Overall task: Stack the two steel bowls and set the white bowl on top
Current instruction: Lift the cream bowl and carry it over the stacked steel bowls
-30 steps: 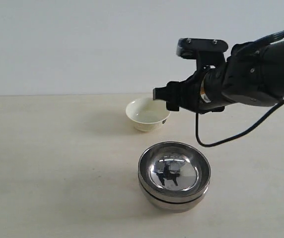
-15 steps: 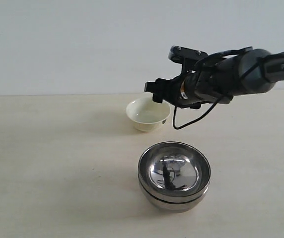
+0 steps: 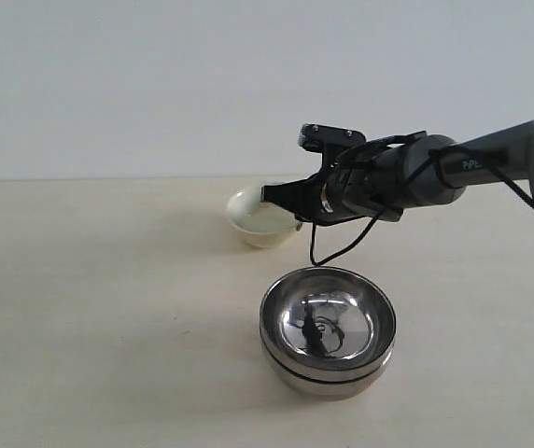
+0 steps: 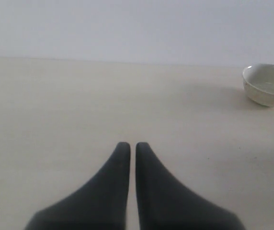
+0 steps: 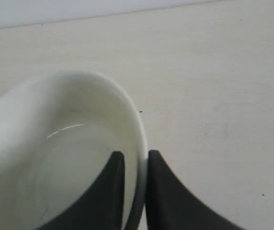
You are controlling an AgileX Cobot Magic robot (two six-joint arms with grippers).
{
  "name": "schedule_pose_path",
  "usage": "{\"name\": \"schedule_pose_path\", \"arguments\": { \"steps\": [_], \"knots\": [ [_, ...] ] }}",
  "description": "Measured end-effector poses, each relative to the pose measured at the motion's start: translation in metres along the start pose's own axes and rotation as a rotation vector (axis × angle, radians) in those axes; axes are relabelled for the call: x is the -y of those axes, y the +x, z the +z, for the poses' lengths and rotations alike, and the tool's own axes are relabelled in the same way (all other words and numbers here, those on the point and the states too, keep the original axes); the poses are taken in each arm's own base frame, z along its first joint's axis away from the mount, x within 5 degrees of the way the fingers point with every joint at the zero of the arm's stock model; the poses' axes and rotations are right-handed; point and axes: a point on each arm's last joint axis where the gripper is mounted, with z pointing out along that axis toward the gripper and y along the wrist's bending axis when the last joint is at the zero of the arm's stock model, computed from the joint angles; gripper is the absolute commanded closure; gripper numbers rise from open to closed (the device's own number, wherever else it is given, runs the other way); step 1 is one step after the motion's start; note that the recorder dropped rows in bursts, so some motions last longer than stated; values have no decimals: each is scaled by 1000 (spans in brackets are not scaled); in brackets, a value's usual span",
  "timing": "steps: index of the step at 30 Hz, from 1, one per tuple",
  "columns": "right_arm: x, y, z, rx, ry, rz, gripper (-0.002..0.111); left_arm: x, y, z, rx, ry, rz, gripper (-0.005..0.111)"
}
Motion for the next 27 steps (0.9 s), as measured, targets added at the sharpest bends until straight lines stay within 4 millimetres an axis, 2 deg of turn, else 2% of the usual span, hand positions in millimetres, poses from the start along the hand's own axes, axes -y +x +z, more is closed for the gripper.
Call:
{"name": "schedule_pose_path", "arguments": {
  "steps": [9,14,17,22,27],
  "knots": [
    [0,-1,0,2,-2,-16,108,0,0,0,0,0,0,103],
    [-12,2,-3,0,-19,-28,108,0,0,0,0,0,0,103],
    [-22,-5,-13,12,-9,-50,108,0,0,0,0,0,0,103],
    [-42,-25,-44,50,-3,-91,108,0,0,0,0,0,0,103],
    [-47,-43,-74,38,45,-103,108,0,0,0,0,0,0,103]
  ]
}}
